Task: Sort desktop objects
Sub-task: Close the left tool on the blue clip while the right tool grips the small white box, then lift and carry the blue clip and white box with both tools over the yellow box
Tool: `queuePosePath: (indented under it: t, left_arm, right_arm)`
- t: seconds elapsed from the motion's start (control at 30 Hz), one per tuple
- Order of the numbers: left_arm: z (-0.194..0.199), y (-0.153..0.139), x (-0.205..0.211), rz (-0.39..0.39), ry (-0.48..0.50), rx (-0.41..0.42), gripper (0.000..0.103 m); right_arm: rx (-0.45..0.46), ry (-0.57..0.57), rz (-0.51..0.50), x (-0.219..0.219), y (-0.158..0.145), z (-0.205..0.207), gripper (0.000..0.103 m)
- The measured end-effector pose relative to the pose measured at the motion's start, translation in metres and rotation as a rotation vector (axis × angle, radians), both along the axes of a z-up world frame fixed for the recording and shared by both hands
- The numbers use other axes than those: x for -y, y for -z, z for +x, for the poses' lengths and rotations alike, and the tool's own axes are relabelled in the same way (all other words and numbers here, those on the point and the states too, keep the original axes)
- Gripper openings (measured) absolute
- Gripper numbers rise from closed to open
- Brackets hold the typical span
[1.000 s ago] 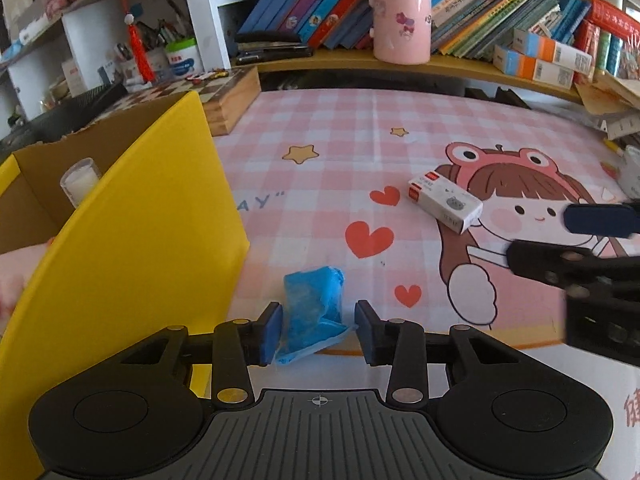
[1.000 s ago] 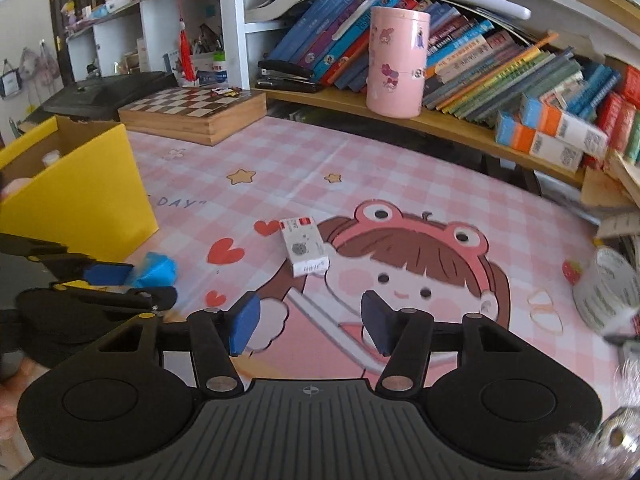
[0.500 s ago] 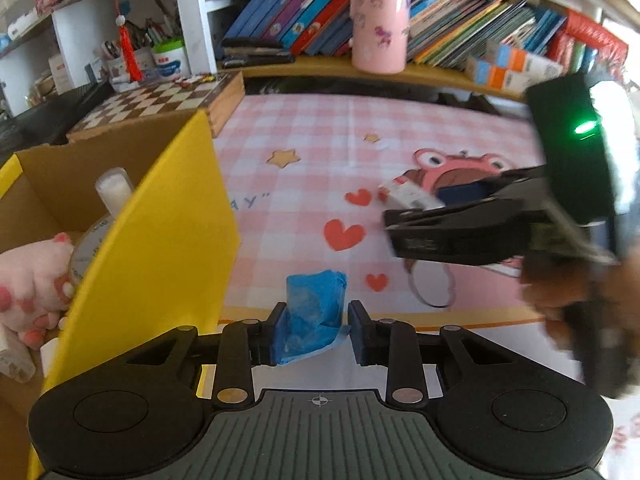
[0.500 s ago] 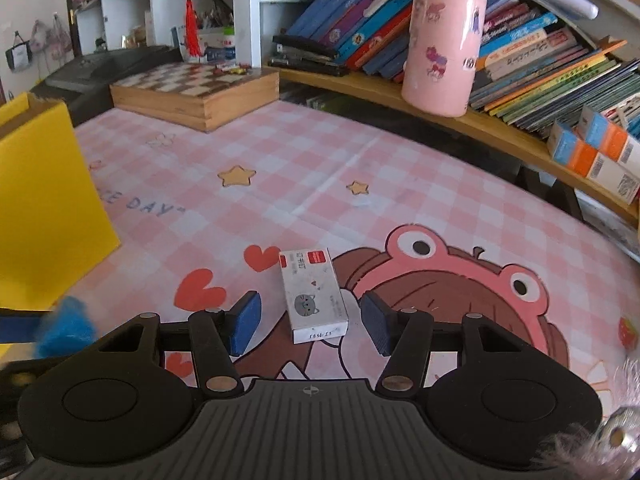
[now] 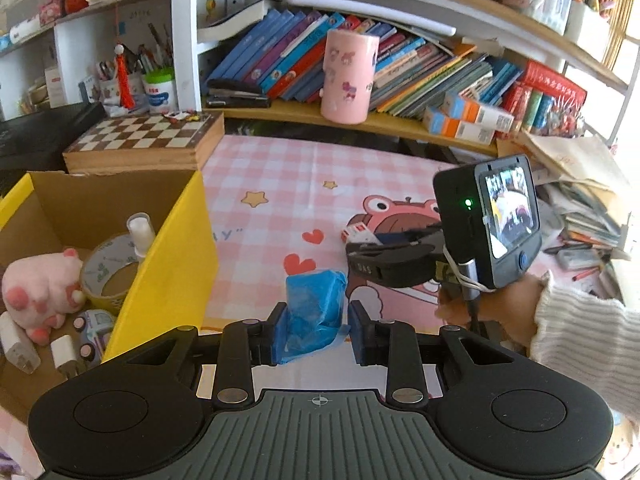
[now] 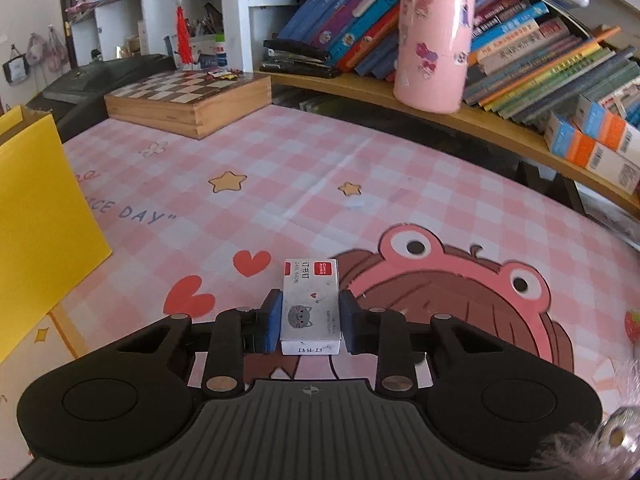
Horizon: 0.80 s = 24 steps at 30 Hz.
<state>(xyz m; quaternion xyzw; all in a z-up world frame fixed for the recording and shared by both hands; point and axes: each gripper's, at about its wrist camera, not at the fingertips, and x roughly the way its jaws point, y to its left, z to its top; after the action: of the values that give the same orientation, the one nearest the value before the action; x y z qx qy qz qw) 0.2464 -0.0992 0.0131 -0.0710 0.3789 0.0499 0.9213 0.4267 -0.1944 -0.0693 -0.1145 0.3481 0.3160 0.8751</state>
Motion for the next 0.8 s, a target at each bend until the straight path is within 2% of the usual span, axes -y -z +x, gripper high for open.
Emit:
queuePosePath:
  t: [0.43, 0.6, 0.8]
  left_arm:
    - [-0.027, -0.013, -0.001, -0.03, 0.008, 0.033, 0.03]
    - [-0.037, -0.019, -0.003, -0.055, 0.032, 0.065, 0.03]
    - [-0.048, -0.019, 0.001, -0.002, 0.115, 0.085, 0.03]
  right_arm:
    - [-0.036, 0.055, 0.089, 0.048, -0.033, -0.058, 0.027]
    - [-0.05, 0.116, 0.133, 0.069, -0.051, -0.09, 0.027]
    - [-0.077, 0.176, 0.151, 0.091, -0.068, -0.13, 0.027]
